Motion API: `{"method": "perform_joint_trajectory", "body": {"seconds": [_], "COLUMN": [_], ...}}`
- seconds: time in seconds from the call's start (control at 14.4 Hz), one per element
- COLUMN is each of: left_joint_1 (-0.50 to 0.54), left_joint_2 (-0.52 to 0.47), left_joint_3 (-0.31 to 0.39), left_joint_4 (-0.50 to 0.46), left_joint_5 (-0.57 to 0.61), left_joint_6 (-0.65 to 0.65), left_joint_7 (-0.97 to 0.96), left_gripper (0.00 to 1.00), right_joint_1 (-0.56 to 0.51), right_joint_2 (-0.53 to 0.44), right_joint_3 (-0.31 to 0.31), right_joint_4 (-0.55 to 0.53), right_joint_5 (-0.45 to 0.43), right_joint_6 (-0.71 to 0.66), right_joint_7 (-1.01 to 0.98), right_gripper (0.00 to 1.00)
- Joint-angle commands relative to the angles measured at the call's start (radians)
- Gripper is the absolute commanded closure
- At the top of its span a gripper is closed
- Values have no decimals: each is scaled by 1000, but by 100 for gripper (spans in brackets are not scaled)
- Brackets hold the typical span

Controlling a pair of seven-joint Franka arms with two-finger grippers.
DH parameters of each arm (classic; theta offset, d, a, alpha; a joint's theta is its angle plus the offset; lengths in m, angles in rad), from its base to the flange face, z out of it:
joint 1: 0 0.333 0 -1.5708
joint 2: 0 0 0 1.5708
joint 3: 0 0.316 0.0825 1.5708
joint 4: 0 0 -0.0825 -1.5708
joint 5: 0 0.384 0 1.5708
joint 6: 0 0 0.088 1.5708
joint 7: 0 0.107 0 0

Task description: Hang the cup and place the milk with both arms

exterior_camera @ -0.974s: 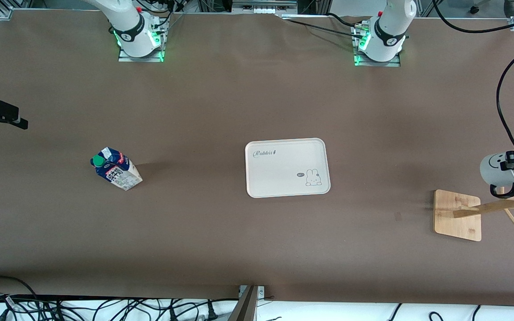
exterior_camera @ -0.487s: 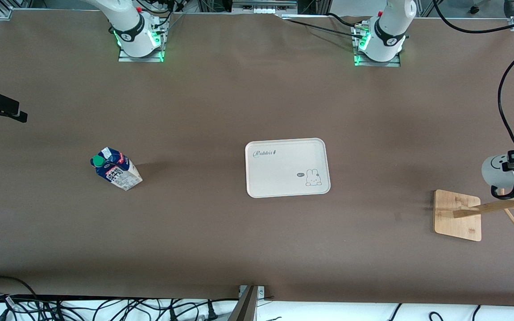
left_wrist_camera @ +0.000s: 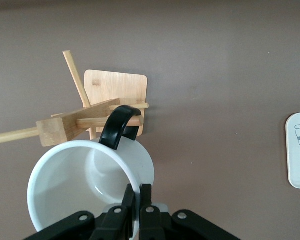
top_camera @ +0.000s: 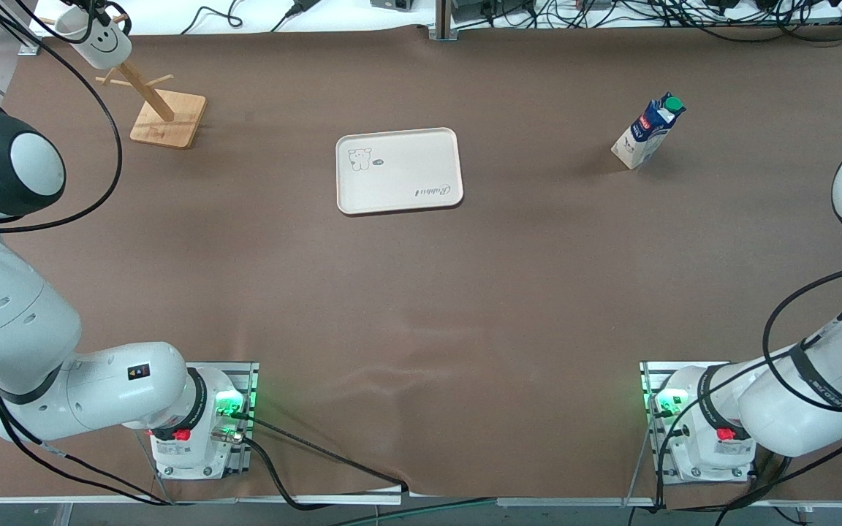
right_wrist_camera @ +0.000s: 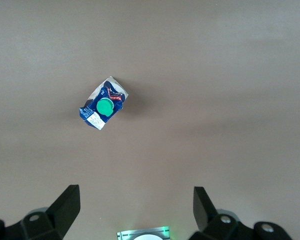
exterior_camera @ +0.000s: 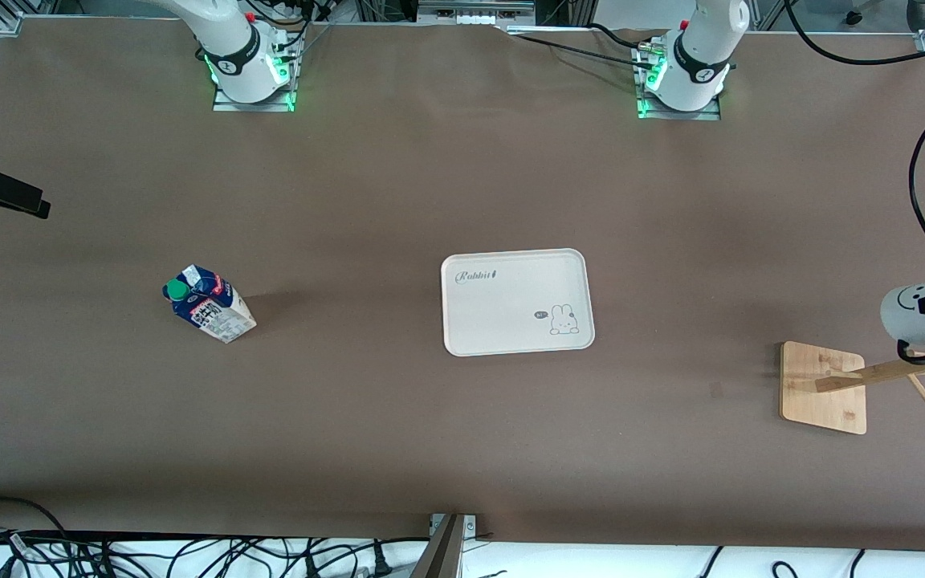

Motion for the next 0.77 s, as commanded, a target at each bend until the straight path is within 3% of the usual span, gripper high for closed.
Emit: {"method": "perform_joint_trajectory", "body": {"seconds": [0.0, 0.14, 0.21, 0.28, 0.35, 0.42, 0.7], "left_joint_1": [7, 7, 7, 7, 7, 7, -4], "left_joint_2": [20, 28, 30, 31, 33, 33, 24], "left_joint_3": [-5, -5, -5, -5, -5, -5, -16], "left_joint_4": [11, 10, 10, 7, 5, 5, 11], "left_joint_5": [19, 19, 21, 21, 21, 20, 12], "left_joint_6": [6, 6, 6, 6, 6, 4, -8], "left_joint_7": [25, 25, 25, 23, 21, 21, -3], "left_gripper": [100, 100, 100, 100, 76, 1, 0], "right_joint_1": [-156, -408, -489, -510, -510, -510, -498], "right_joint_2": [-28, -78, -103, -121, -134, -138, -154], "right_joint_3": [186, 489, 585, 606, 607, 609, 610], "right_joint_4": [-22, -70, -104, -135, -150, -151, -152], "right_joint_5": [-25, -98, -130, -135, -137, -137, -150], "right_joint_6": [-1, 43, 89, 129, 158, 165, 156], "right_joint_7": [14, 14, 13, 14, 13, 14, 11], "right_gripper": [0, 0, 0, 0, 0, 0, 0]}}
